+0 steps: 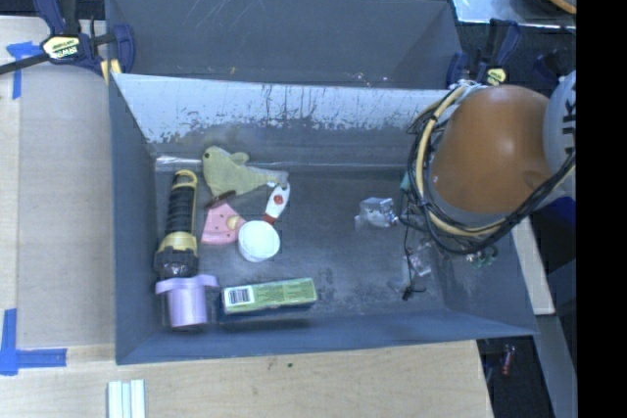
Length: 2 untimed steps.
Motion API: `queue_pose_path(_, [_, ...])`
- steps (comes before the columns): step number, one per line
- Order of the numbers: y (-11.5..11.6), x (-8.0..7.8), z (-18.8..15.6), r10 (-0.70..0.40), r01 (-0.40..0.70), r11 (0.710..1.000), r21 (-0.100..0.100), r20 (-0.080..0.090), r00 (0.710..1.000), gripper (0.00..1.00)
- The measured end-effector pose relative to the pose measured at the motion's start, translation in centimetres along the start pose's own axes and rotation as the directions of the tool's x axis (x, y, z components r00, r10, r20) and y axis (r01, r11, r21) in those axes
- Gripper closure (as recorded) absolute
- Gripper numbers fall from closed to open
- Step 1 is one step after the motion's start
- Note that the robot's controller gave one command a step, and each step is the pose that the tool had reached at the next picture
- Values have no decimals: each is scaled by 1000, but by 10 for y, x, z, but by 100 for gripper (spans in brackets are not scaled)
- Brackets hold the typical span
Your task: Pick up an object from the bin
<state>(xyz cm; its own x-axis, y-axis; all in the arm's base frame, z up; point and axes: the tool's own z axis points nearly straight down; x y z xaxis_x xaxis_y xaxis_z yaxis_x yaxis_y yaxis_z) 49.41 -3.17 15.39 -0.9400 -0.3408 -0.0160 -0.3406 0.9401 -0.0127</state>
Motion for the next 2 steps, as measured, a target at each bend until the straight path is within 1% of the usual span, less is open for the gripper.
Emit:
queue_pose_path(1, [87, -38, 48, 139, -138, 990, -5, 11, 990, 0])
queue_pose_path(2, [59, -20, 63, 10, -10, 1000, 8, 5, 1000, 0])
